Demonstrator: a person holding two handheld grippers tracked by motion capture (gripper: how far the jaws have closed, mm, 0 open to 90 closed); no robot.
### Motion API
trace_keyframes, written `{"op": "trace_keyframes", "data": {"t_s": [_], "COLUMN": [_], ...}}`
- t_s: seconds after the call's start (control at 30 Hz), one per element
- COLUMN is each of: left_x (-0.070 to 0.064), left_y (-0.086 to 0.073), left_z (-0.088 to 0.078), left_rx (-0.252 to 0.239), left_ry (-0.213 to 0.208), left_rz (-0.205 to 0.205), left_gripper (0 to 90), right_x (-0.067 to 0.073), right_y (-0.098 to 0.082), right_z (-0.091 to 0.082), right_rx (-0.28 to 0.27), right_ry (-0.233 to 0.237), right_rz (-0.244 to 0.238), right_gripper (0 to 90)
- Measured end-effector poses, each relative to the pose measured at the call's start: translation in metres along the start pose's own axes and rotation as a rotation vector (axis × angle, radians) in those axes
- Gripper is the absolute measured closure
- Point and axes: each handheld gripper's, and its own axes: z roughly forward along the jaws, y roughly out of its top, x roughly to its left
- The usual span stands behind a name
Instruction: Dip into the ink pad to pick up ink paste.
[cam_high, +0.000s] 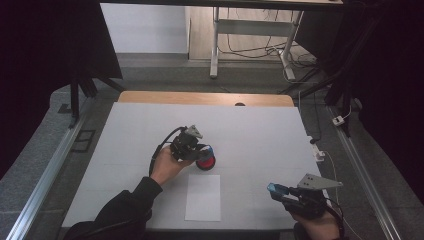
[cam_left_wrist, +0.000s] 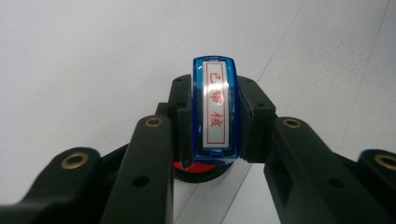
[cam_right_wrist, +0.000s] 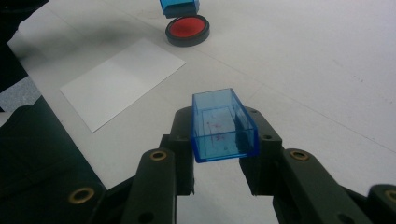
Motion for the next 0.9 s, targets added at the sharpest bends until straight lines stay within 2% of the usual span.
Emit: {"op": "trace_keyframes", "data": {"t_s": [0.6, 0.9], "left_x": [-0.001, 0.000], "left_y": [-0.005, -0.005], "left_z": [0.014, 0.016], "left_rx": [0.042, 0.045], "left_ry": [0.019, 0.018], "left_rz": [0.009, -0.012], "left_gripper": [70.3, 70.5], "right_x": [0.000, 0.001], "right_y": [0.000, 0.000], "right_z": [0.000, -0.001], "right_rx": [0.000, 0.004], "right_ry": [0.001, -0.003], "right_rz": [-0.004, -0.005], "right_gripper": [68.6, 68.6]}}
